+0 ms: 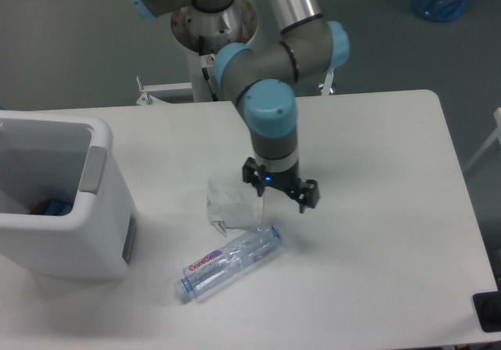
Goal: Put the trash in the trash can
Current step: 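Move the gripper over the crumpled white tissue and lower it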
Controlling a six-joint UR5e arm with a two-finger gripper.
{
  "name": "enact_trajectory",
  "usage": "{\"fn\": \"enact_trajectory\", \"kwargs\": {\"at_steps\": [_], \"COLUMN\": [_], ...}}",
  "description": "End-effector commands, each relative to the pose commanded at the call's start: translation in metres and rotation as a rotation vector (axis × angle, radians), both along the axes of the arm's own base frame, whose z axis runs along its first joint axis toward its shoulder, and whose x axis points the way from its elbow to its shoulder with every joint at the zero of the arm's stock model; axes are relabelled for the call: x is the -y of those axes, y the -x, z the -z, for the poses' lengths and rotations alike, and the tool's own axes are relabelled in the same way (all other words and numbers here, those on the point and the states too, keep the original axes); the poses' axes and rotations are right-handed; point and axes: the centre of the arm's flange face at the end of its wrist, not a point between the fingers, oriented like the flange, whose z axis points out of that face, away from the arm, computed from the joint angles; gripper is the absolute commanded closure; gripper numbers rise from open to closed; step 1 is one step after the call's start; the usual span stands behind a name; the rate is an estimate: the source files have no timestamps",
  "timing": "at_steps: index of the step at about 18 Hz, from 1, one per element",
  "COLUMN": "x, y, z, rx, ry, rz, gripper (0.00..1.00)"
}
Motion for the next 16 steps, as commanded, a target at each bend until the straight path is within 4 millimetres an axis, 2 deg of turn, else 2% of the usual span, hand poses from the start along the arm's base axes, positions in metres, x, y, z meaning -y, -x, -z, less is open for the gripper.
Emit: {"fn": "enact_trajectory", "kwargs": {"at_steps": [2,6,8,13,16], "x": [-0.002,-0.009,-0.017,-0.021,-0.027], "y": [0.001,-0.013,-0.021,-0.022,-0.025], "z": [-0.001,0.005,0.016,0.020,0.025], "rx": [-0.005,0.003,0.015,0.032,0.038], "ry": [-0.004,0.003,0.020,-0.007,-0.009], "rz": [0.002,0.031,0.029,-0.179,-0.241], "gripper": [0.00,0.00,0.00,0.00,0.00]}}
